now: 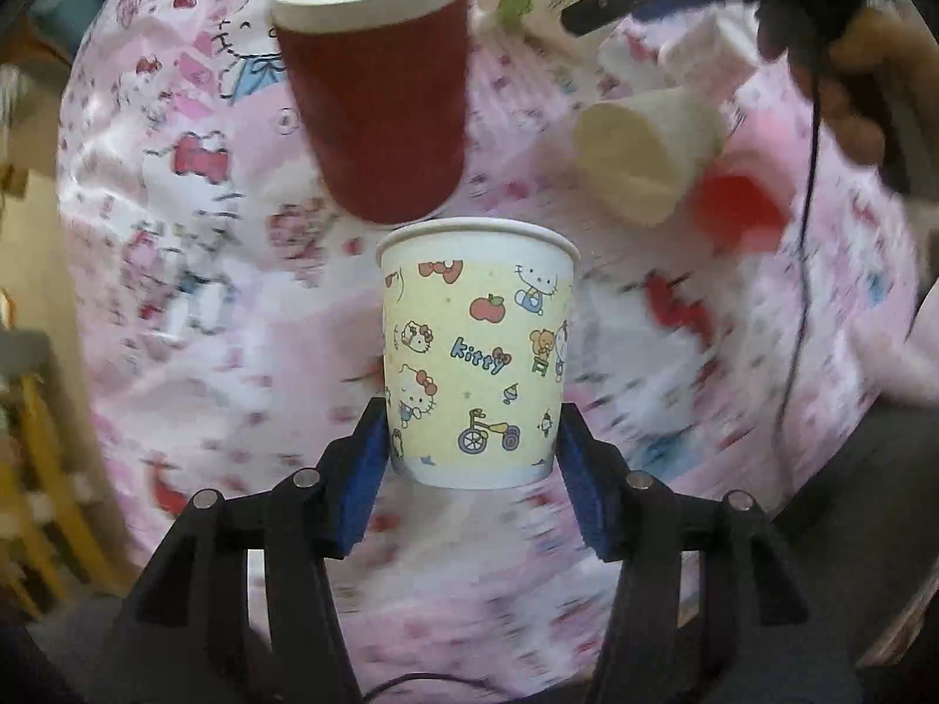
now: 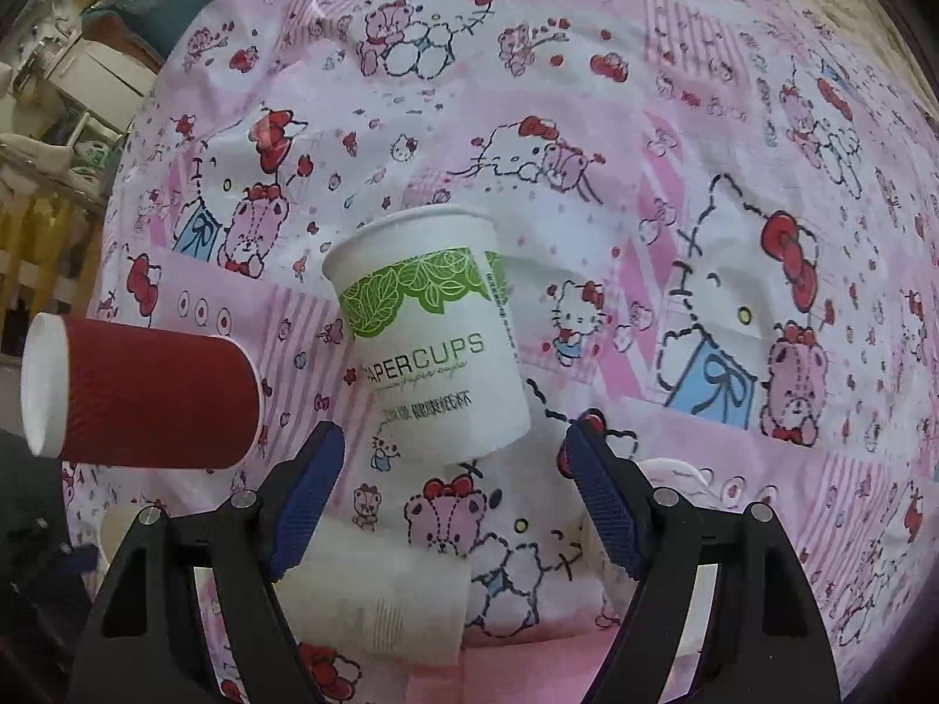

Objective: Flip cup upside down
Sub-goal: 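Grasp the yellow kitty cup with the left tool while the right tool grasps the green-leaf cup, then turn the yellow cup bottom-up with the left tool while the right tool rotates the green-leaf cup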

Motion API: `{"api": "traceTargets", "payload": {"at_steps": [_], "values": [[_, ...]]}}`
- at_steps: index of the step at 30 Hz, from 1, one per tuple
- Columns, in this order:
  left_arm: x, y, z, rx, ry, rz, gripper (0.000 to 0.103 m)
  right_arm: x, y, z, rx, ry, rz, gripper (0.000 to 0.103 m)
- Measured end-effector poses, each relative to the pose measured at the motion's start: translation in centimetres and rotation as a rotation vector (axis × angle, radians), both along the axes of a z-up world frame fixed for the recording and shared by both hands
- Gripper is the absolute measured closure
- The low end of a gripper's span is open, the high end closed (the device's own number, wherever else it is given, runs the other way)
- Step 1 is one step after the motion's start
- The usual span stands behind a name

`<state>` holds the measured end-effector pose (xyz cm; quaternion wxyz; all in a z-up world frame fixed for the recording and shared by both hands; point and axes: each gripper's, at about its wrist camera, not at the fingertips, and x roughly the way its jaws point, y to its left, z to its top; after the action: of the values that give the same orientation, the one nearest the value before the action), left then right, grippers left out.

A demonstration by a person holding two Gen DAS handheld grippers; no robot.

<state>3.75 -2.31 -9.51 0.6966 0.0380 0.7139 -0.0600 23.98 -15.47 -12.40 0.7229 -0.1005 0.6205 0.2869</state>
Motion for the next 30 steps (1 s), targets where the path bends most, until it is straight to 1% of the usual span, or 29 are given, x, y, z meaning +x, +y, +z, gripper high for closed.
{"api": "traceTargets", "payload": {"at_steps": [2, 4, 5, 6, 8, 9, 12, 16, 19, 21, 23, 24, 26, 28, 30], "values": [[0.2, 0.5, -0.7, 0.046, 0.078, -0.074, 0.051, -0.1, 0.4, -0.4, -0.007, 0.005, 0.001, 0.026], [0.3, 0.8, -1.1, 0.089, 0.108, -0.133, 0.051, -0.1, 0.8, -0.8, -0.016, 0.006, 0.005, 0.037], [0.4, 0.9, -1.3, 0.133, 0.125, -0.173, 0.051, -0.2, 0.8, -0.9, -0.018, 0.005, 0.003, 0.04], [0.3, 1.2, -1.2, 0.145, 0.139, -0.19, 0.051, -0.2, 0.7, -1.0, -0.016, 0.008, 0.001, 0.046], [0.4, 1.3, -1.1, 0.17, 0.168, -0.243, 0.051, -0.2, 0.6, -1.1, -0.004, 0.013, -0.008, 0.046], [0.5, 1.2, -0.9, 0.183, 0.172, -0.261, 0.051, -0.3, 0.5, -1.0, 0.0, 0.013, -0.006, 0.046], [0.7, 1.6, -0.6, 0.201, 0.221, -0.305, 0.051, -0.6, 0.0, -0.3, 0.017, 0.012, -0.005, 0.046], [0.6, 0.8, -0.3, 0.287, 0.27, -0.429, 0.049, -0.9, -0.7, 1.0, 0.026, 0.0, -0.006, 0.047], [0.6, -0.3, -0.8, 0.346, 0.315, -0.523, 0.049, -1.2, -1.1, 1.9, 0.023, -0.012, 0.0, 0.047], [0.8, -0.8, -1.6, 0.392, 0.367, -0.563, 0.05, -1.4, -0.9, 2.3, -0.003, -0.011, 0.017, 0.047], [0.7, -1.3, -2.5, 0.422, 0.393, -0.616, 0.051, -1.4, -0.6, 2.8, -0.033, -0.006, 0.035, 0.047], [0.8, -1.4, -2.8, 0.434, 0.395, -0.625, 0.051, -1.3, -0.8, 3.1, -0.043, -0.002, 0.048, 0.047], [0.9, -1.9, -3.2, 0.442, 0.392, -0.636, 0.051, -0.6, -0.8, 3.6, -0.089, 0.045, 0.064, 0.047], [1.2, -2.8, -3.0, 0.434, 0.368, -0.642, 0.051, 0.1, -0.5, 4.2, -0.151, 0.055, 0.085, 0.047], [1.0, -3.3, -3.2, 0.422, 0.356, -0.652, 0.051, 0.7, -0.5, 4.7, -0.175, 0.077, 0.091, 0.047]]}}
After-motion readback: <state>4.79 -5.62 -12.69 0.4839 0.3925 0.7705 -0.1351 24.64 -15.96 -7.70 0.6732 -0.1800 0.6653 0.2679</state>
